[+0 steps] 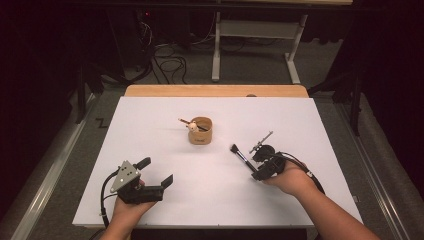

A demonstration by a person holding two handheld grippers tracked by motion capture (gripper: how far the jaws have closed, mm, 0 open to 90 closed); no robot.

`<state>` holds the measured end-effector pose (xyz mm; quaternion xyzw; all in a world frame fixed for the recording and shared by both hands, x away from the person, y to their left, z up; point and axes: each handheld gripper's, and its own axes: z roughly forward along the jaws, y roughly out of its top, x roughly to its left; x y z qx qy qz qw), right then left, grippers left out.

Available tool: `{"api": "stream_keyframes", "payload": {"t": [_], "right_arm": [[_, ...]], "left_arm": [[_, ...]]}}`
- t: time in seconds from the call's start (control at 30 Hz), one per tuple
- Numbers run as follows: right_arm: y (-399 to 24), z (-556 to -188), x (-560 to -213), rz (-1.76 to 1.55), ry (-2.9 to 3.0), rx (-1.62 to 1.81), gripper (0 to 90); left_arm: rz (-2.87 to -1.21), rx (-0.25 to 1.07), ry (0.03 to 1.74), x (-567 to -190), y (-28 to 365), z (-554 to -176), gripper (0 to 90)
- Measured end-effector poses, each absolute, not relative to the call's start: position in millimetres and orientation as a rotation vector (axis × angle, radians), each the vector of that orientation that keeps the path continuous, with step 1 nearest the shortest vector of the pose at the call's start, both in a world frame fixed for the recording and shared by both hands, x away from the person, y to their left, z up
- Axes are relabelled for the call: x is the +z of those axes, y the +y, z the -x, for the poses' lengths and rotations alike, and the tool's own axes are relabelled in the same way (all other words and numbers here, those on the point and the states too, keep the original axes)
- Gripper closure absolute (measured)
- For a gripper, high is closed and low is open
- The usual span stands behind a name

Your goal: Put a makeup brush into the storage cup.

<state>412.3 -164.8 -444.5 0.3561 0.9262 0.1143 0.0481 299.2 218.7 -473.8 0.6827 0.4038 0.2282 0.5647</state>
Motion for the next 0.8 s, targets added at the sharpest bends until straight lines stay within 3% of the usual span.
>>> {"api": "stream_keyframes", "payload": {"t": [0.8], "right_arm": [[-161.6,-418.4,-444.8,-1.098,2.83,0.291,71.7]], "left_arm": [[-1.62,0.542,0.945,-473.8,218.3,-299.0,2.4]]}}
